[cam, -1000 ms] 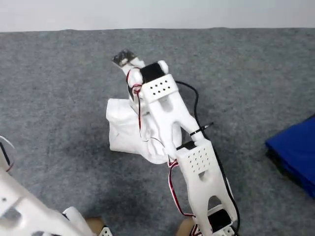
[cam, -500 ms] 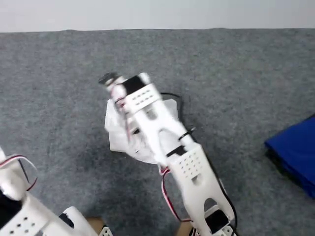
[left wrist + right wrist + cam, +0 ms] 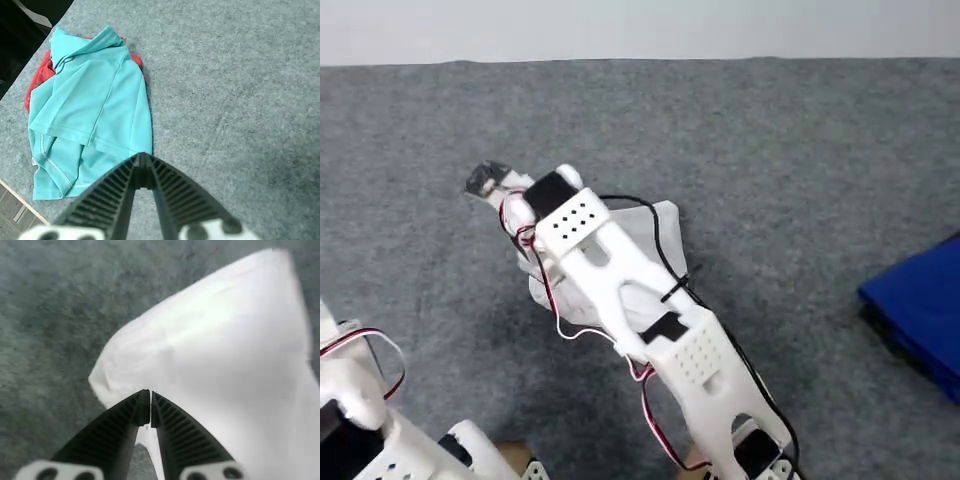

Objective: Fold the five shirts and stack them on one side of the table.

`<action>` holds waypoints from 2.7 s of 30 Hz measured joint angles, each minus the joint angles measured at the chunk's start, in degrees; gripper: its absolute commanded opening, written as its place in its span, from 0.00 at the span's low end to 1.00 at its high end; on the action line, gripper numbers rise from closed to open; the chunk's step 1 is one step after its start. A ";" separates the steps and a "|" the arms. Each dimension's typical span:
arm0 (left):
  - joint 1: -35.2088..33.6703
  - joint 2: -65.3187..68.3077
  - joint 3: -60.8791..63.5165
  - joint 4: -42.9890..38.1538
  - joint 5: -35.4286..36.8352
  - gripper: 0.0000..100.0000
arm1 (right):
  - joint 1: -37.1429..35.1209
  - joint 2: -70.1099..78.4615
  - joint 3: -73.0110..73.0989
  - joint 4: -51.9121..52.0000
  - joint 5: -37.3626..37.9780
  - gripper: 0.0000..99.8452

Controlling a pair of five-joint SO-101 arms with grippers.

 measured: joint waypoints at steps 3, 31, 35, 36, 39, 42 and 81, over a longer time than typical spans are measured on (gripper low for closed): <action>0.00 0.00 0.00 0.00 0.00 0.00 | 2.73 -2.64 2.73 0.09 0.00 0.01; 0.00 0.00 0.18 0.00 0.00 0.00 | -1.41 -6.07 15.30 -0.35 0.00 0.01; 0.00 0.00 0.18 0.00 0.00 0.00 | -1.32 -3.43 15.30 -2.37 0.00 0.01; 0.00 0.00 0.18 0.00 0.00 0.00 | -1.58 -2.55 15.30 -3.16 0.00 0.01; 0.00 0.00 0.18 0.00 0.00 0.00 | -3.08 -0.97 15.30 -3.96 0.00 0.01; 0.00 0.00 0.18 0.00 0.00 0.00 | -6.07 -0.97 15.30 -4.04 0.00 0.01; 0.00 0.00 0.18 0.00 0.00 0.00 | 25.32 16.18 -11.25 -3.16 3.69 0.01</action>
